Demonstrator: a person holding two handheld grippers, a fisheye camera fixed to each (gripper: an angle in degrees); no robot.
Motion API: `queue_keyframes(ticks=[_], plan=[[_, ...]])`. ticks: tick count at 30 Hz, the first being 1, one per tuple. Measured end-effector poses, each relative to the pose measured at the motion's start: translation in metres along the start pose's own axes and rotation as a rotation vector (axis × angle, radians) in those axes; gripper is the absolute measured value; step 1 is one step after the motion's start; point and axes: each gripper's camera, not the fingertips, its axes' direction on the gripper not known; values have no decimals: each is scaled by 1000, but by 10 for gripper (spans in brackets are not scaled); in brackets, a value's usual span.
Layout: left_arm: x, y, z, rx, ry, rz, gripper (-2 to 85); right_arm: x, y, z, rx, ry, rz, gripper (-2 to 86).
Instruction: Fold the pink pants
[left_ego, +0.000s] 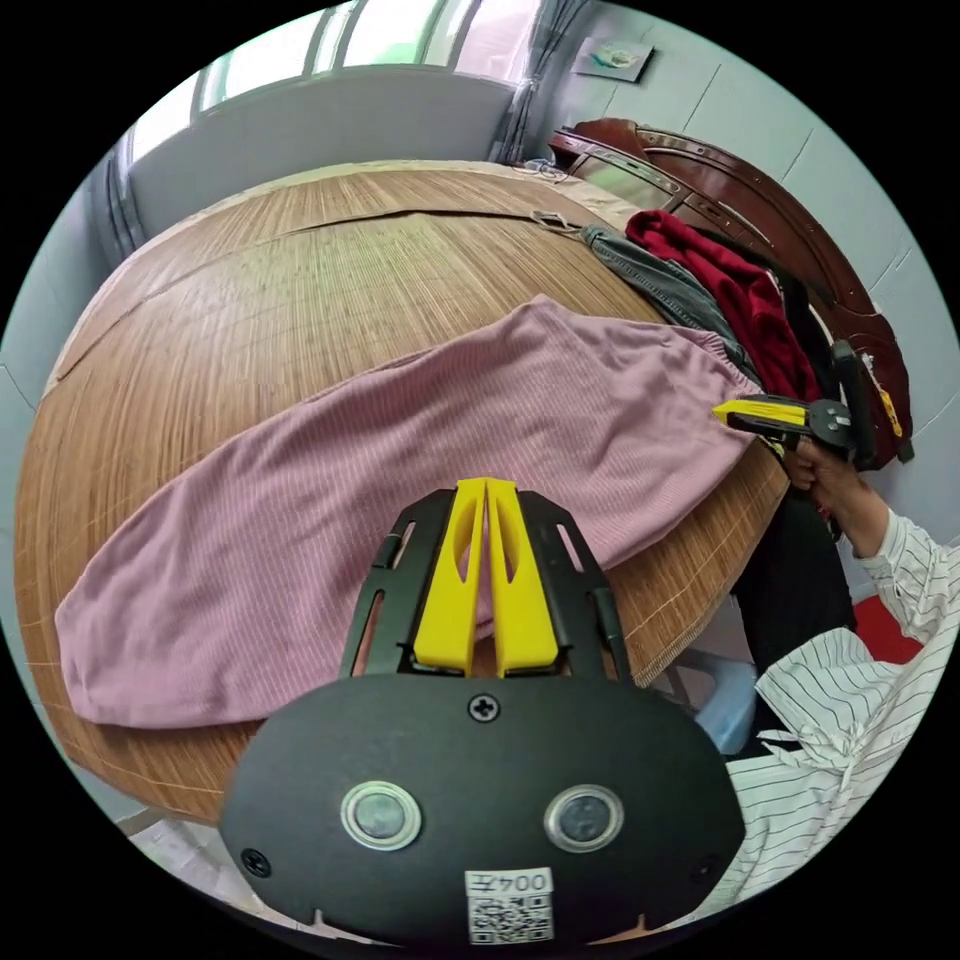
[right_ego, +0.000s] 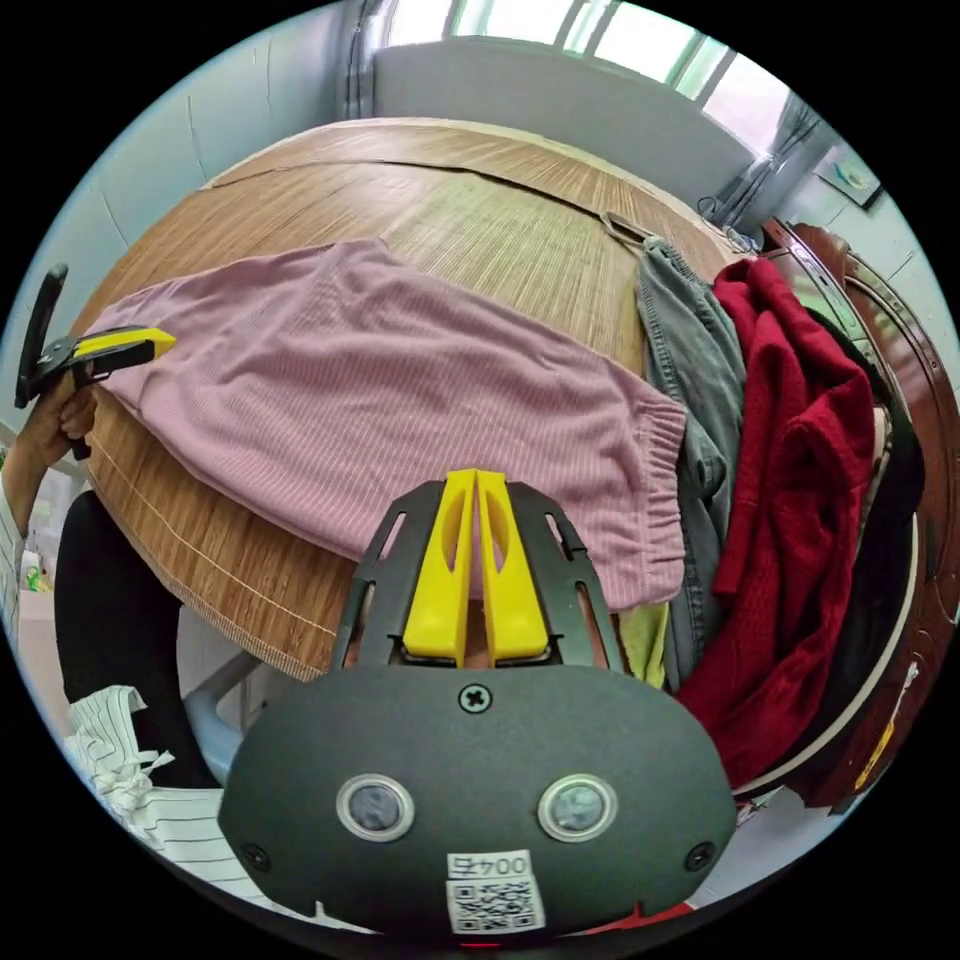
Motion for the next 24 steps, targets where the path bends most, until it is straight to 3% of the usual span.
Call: queue_keyframes(ticks=[4,7,9,10,13,21,24], plan=[[-40,41,4,-60,-58,-83,2,-52,-73,-26,47,-84,-104,30],[-65,73,26,-175,-64,-120,2,-112,-127,-15,-31,-117,-234,50],[-74,89,32,-166,-26,-142,2,-148,-151,11,-170,-109,-304,46],[-78,97,35,-177,-22,-149,2,-151,-156,8,-140,-105,-291,43],[-76,115,22,-76,-85,-103,2,-165,-191,-10,-175,-86,-270,33],[-138,216,10,33,-152,-239,2,-270,-309,-64,24,-181,-391,50],[-184,285,12,59,-173,-363,2,-309,-342,-32,-133,-190,-459,54]])
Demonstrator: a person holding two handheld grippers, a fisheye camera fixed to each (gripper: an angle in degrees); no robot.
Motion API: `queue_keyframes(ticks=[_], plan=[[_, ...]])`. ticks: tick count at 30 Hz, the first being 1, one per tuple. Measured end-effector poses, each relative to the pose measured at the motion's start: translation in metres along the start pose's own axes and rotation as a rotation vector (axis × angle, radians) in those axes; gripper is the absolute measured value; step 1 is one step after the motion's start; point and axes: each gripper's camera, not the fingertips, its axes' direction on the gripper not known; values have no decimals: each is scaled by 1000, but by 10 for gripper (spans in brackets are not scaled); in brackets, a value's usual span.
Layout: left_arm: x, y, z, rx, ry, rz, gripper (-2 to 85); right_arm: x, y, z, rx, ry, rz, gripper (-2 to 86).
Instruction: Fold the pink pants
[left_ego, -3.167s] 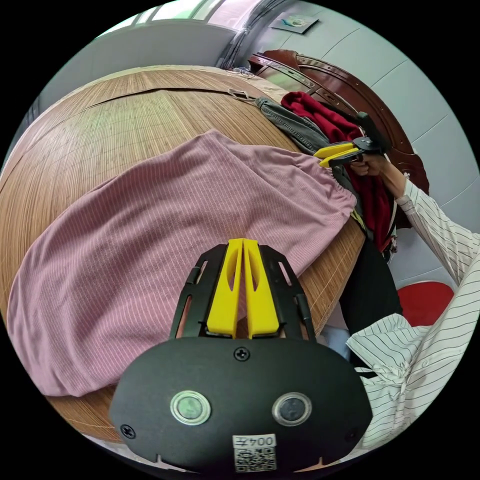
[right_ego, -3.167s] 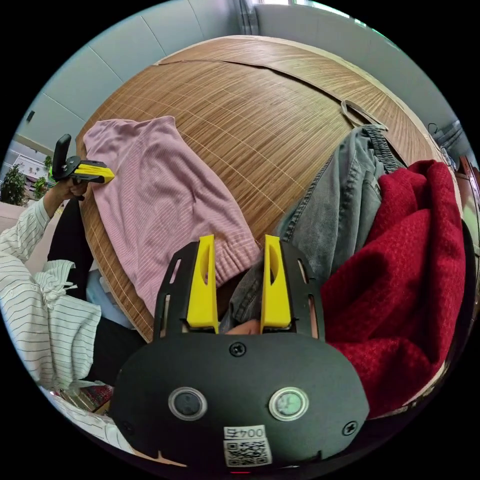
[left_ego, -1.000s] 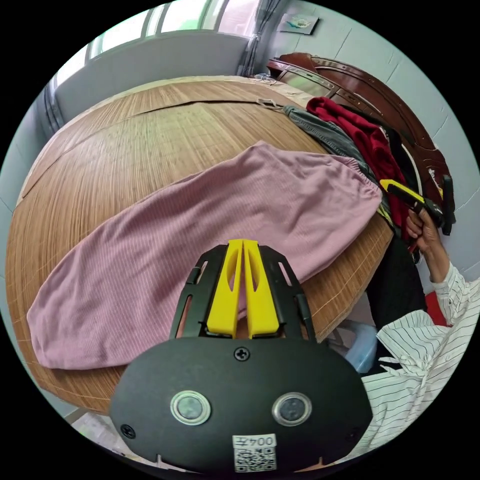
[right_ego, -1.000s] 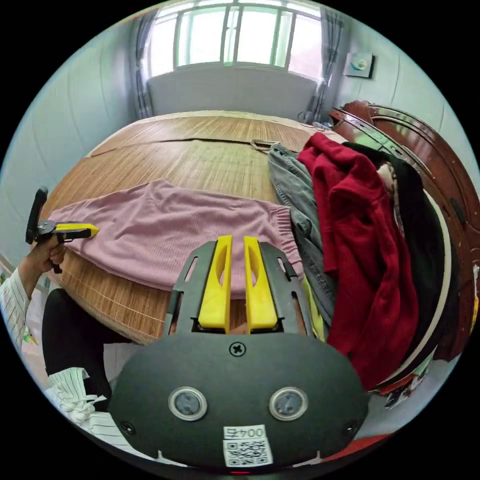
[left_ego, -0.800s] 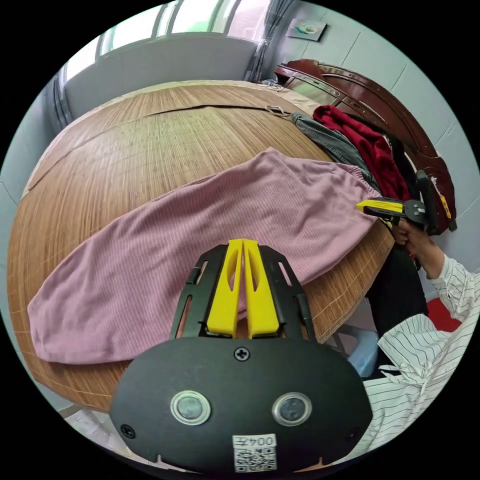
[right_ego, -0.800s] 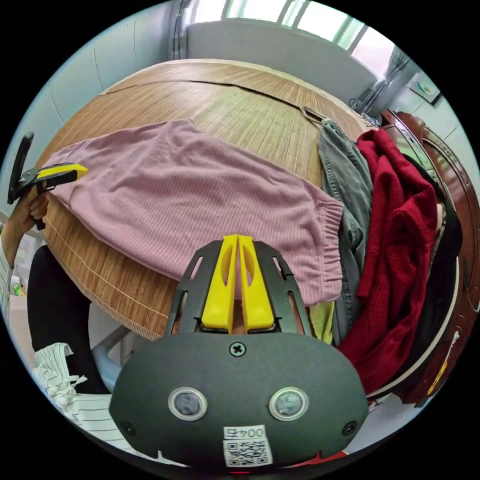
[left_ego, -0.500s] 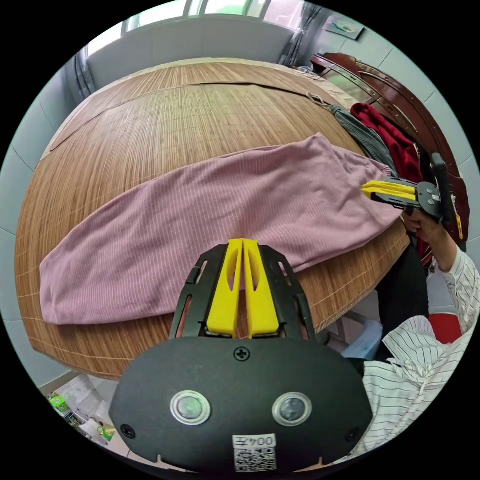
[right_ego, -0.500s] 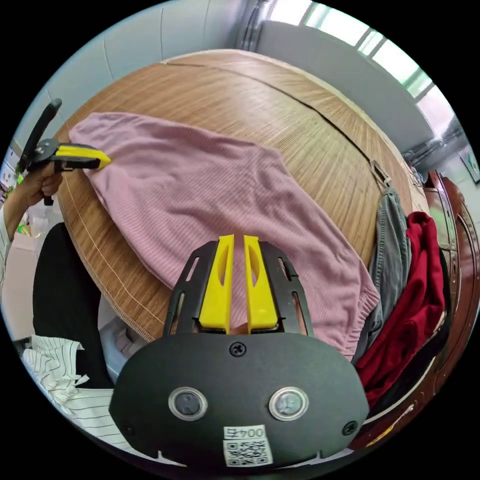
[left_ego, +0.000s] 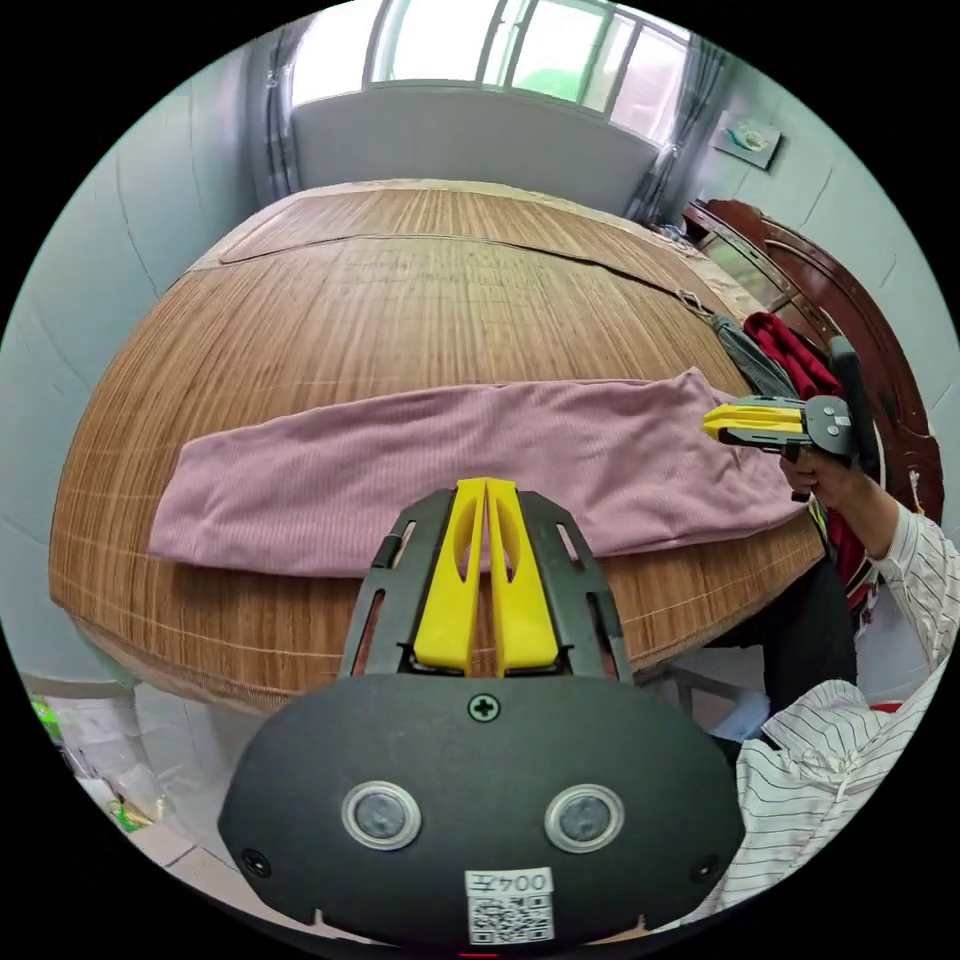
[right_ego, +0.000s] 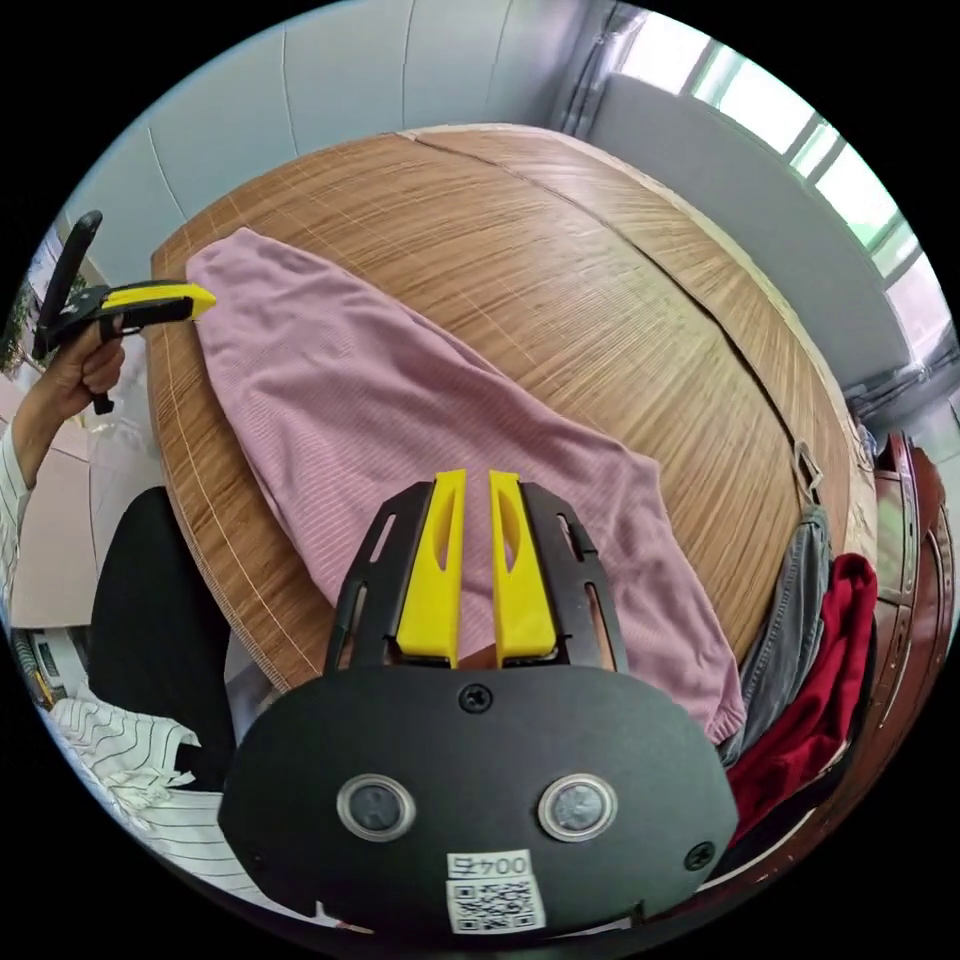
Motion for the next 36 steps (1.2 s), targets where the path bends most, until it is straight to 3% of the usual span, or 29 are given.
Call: queue_keyframes(ticks=[4,8,17,23,27,33,36], plan=[[-99,65,7,39,-5,-200,2,8,-27,-1,-8,-97,90,52],[-170,105,24,71,1,-338,2,-9,-63,-38,140,-115,101,46],[-253,167,72,186,49,-582,4,-156,-205,-98,343,-282,-218,75],[-277,199,96,214,31,-598,5,-287,-312,-111,470,-220,-428,85],[-290,218,107,227,16,-594,5,-375,-385,-97,426,-159,-589,100],[-304,235,131,215,42,-545,4,-431,-460,-62,288,22,-652,82],[-308,235,140,219,35,-515,6,-407,-472,-76,357,-79,-539,43]])
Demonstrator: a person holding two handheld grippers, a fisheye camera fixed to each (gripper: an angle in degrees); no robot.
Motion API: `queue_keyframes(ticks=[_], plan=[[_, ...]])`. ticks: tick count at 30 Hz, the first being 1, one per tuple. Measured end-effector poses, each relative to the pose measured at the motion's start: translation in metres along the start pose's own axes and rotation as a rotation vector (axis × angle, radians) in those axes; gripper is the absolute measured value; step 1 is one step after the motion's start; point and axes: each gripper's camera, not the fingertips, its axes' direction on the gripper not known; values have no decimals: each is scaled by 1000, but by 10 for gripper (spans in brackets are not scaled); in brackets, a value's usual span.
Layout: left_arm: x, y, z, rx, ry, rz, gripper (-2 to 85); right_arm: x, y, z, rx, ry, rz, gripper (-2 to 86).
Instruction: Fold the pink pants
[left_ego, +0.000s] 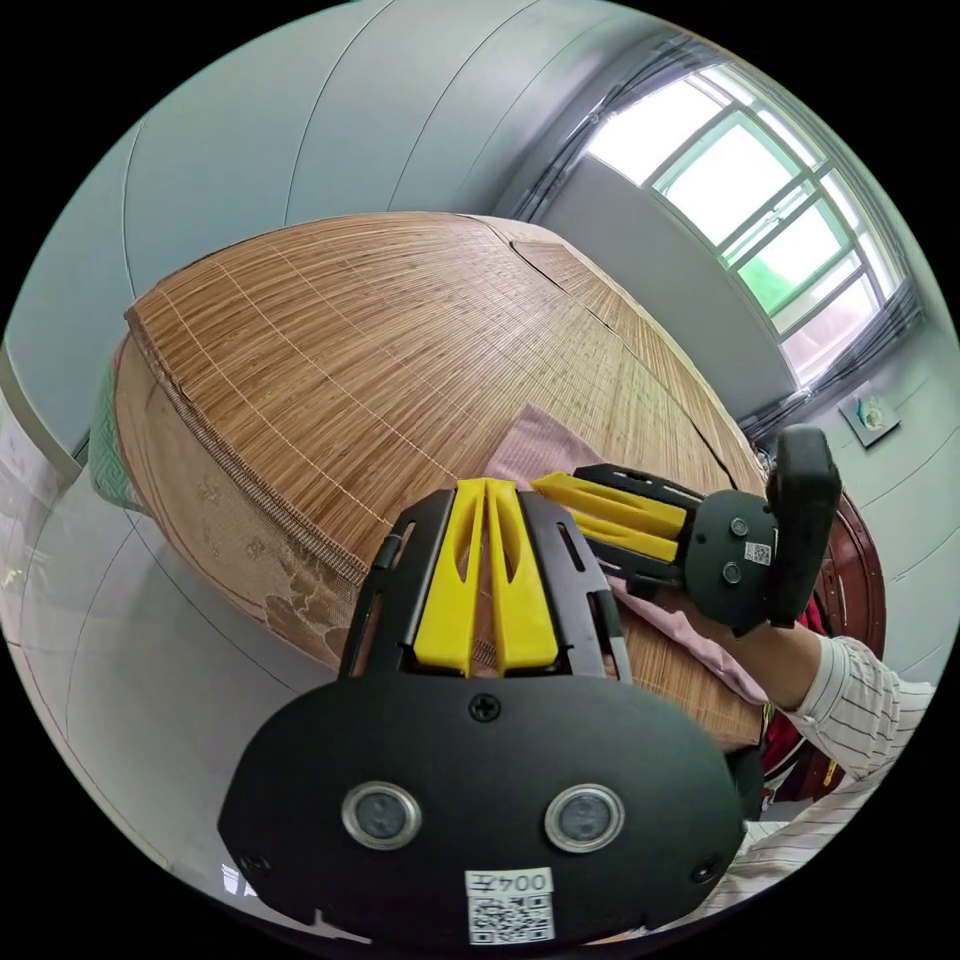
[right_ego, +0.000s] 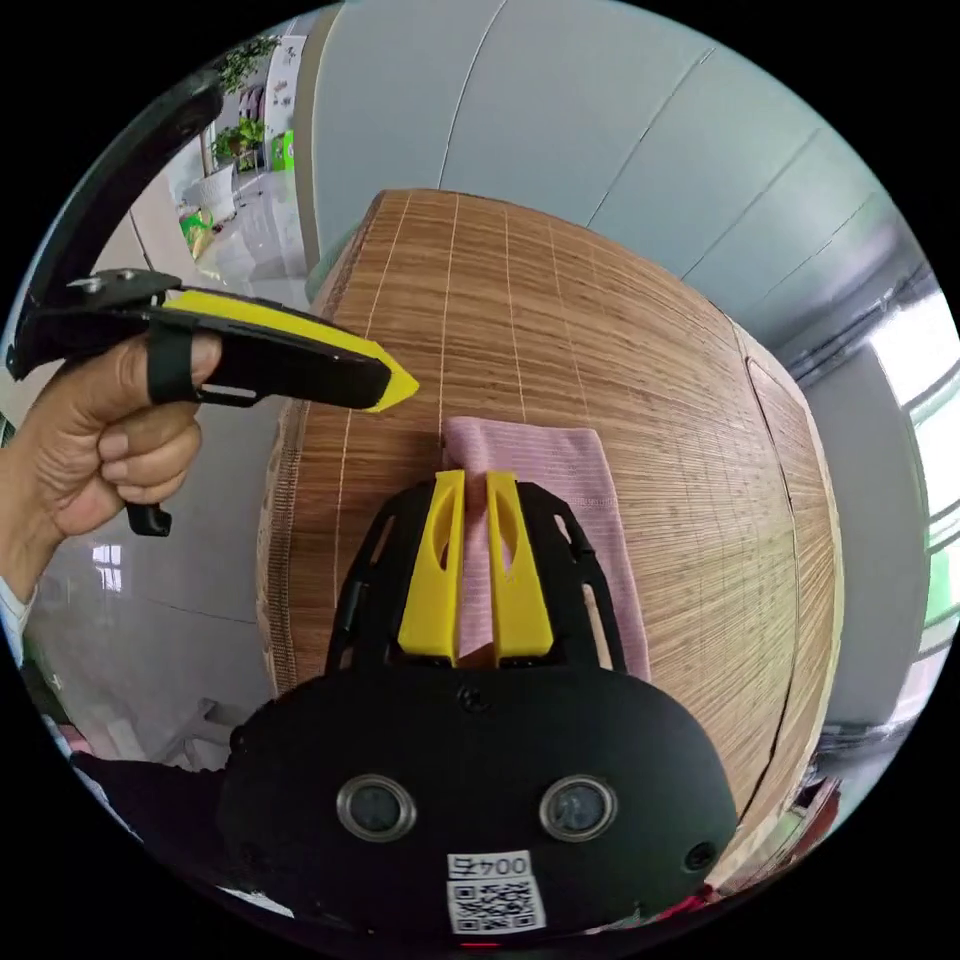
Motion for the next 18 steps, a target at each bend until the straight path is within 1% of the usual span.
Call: queue_keyframes(ticks=[1,3,6,9,11,13,18], plan=[[1,-2,5,1,-10,18,7,11,2,-6,28,-49,53,41],[5,-6,14,-1,-23,49,11,61,22,-26,174,-248,282,39],[24,-18,35,-15,-77,137,24,112,54,-40,312,-428,488,40],[48,-34,70,-86,-128,224,59,146,77,-49,407,-489,610,41],[62,-42,100,-149,-170,262,94,159,82,-53,427,-493,634,41],[70,-45,114,-157,-221,279,110,164,81,-55,425,-477,623,41],[89,-46,141,-141,-279,335,104,163,68,-57,406,-441,549,42]])
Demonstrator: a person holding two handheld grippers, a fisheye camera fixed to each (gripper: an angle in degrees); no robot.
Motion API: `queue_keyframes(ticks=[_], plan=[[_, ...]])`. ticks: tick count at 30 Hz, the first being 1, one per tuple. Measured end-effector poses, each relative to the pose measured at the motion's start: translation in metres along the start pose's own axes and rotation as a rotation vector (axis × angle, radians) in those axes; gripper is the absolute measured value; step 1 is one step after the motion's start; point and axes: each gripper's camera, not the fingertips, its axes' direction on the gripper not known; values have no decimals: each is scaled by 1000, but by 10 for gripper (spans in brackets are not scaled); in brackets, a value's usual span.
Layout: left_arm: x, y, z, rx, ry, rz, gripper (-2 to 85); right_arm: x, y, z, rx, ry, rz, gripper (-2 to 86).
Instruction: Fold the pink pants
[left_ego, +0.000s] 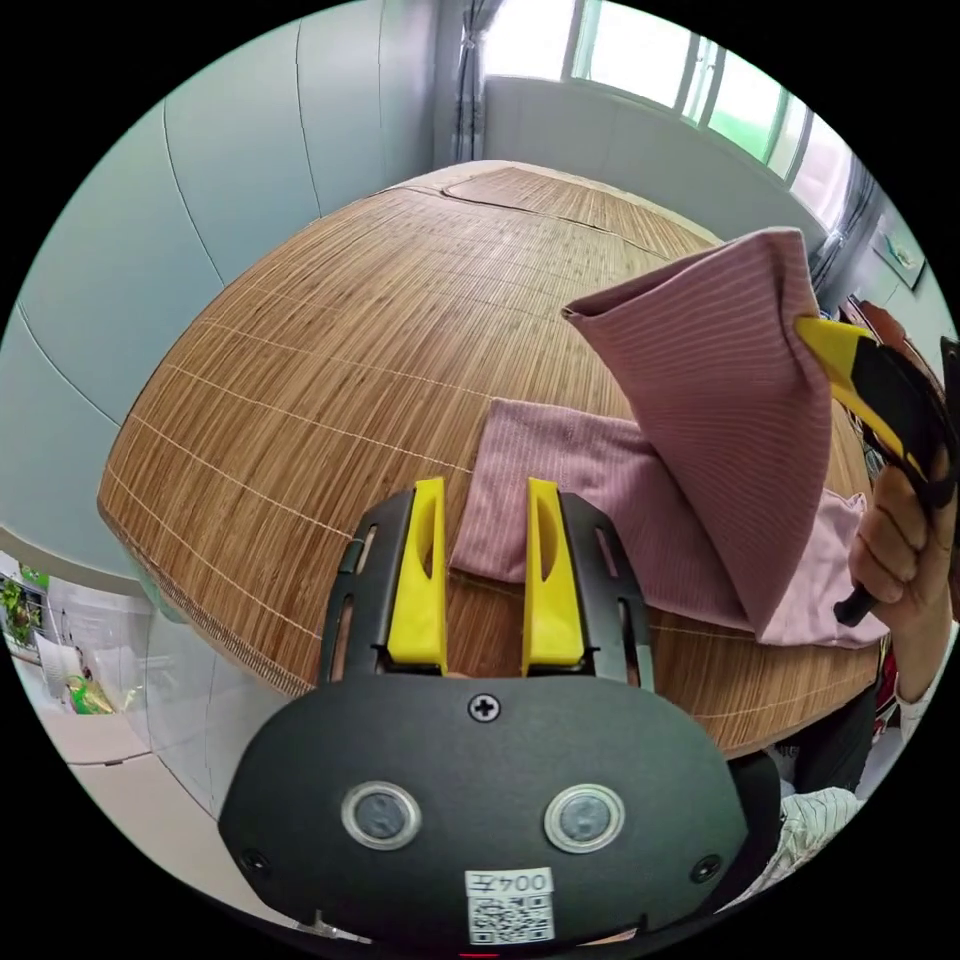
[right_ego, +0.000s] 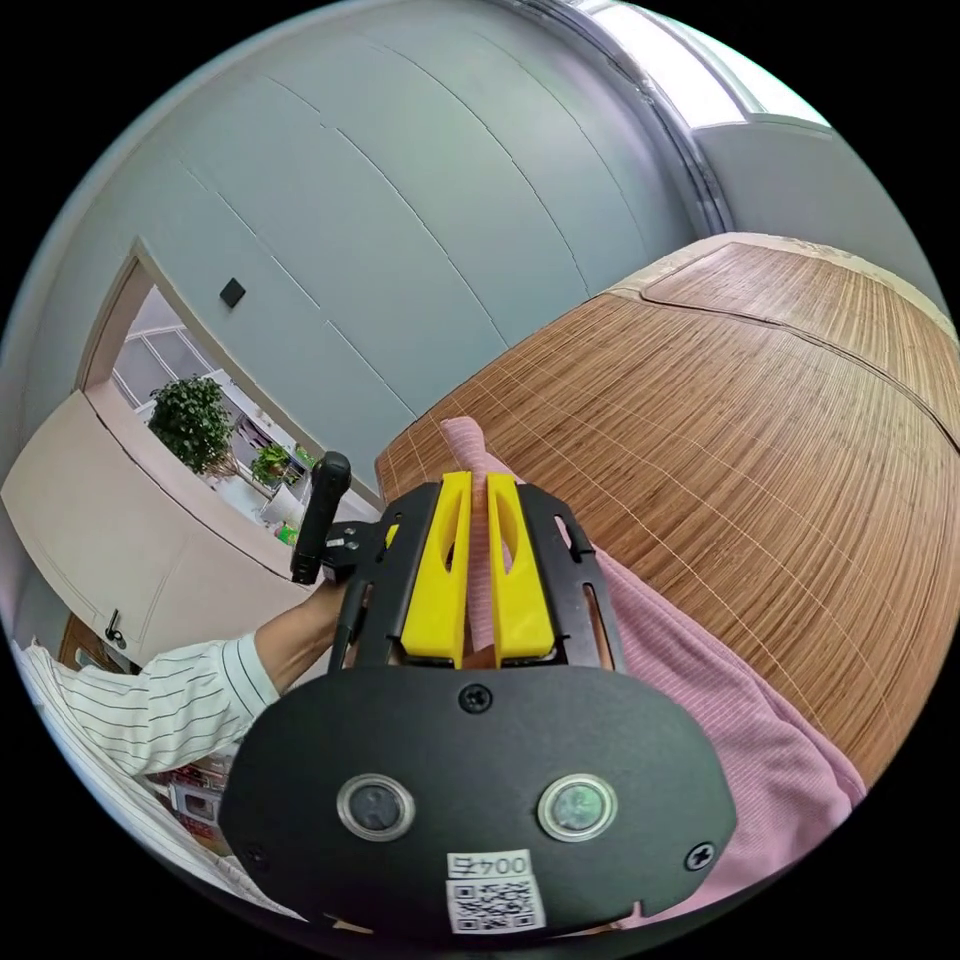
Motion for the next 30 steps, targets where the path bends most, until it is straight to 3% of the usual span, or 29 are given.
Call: queue_keyframes(ticks=[7,8,17,20,26,30], plan=[[29,-32,3,71,-192,165,37,-11,-7,7,25,26,-33,41],[24,-38,19,19,-208,170,34,-16,-8,13,27,31,-38,41],[-79,-29,26,52,134,-180,56,-67,-19,116,-161,40,-130,66],[-112,-17,23,73,162,-276,47,-80,-18,114,-149,5,-167,90],[-91,9,6,96,126,-160,29,-50,-34,110,-222,240,-244,85],[-70,31,1,98,96,-118,25,-60,-51,141,-308,245,-361,87]])
